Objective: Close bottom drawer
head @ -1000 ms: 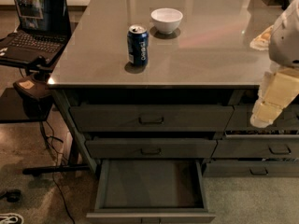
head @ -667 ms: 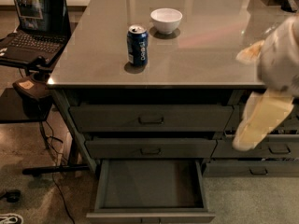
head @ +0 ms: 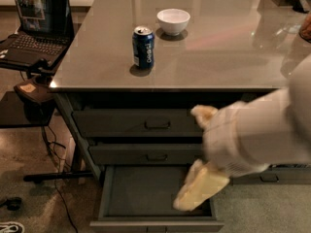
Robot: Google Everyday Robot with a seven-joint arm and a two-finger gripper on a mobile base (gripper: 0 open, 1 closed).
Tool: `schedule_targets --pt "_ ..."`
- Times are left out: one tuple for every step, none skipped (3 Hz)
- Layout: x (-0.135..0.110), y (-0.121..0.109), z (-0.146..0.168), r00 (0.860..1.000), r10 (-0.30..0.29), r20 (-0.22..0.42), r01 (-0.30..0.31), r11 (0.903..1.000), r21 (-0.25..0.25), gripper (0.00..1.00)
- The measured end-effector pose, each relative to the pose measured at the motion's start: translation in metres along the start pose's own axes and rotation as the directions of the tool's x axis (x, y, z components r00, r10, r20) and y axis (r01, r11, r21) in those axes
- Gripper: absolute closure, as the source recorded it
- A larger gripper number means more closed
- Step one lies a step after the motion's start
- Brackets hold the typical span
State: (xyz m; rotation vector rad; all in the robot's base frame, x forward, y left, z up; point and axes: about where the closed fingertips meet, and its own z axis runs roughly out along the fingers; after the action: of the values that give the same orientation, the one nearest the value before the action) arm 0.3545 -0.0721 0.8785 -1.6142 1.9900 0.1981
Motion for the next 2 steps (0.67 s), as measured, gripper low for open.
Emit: schedule_targets --pt "0.002 0.042 0.091 0.998 0.032 0.05 -0.027 0.9941 -0.105 0.0" --pt "0.02 0.057 0.118 0.998 0.048 0.034 -0.044 0.9931 -0.109 0.0"
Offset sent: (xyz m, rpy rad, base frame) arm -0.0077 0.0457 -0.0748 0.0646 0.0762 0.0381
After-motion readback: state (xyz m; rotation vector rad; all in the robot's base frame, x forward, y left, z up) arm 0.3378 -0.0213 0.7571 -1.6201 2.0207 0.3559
